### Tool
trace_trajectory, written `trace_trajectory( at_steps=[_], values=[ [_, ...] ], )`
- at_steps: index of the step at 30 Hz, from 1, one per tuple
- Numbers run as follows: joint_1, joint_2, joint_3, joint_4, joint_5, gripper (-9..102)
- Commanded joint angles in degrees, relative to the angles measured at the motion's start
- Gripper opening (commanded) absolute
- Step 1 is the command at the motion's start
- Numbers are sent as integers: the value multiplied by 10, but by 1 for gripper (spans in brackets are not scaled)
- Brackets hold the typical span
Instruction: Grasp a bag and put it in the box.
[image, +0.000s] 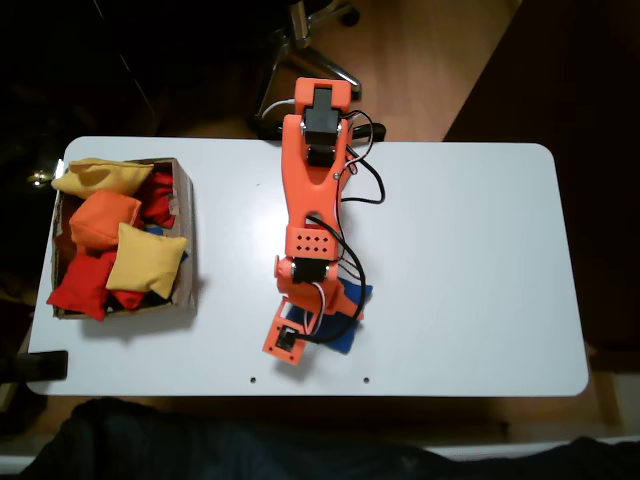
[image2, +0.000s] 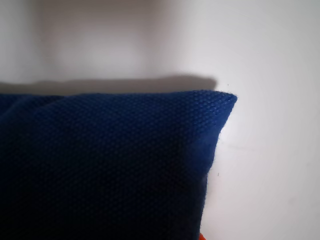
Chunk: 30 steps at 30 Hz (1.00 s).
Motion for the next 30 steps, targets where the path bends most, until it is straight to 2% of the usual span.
trace_trajectory(
  at_steps=[1, 3, 8, 18, 30],
  values=[
    [-11, -3, -21, -12, 0, 84],
    [-11, -4, -22, -19, 2, 81],
    [-7, -8, -20, -22, -15, 68],
    [4, 4, -4, -14, -52, 54],
    [16, 27, 11, -18, -79, 27]
  ],
)
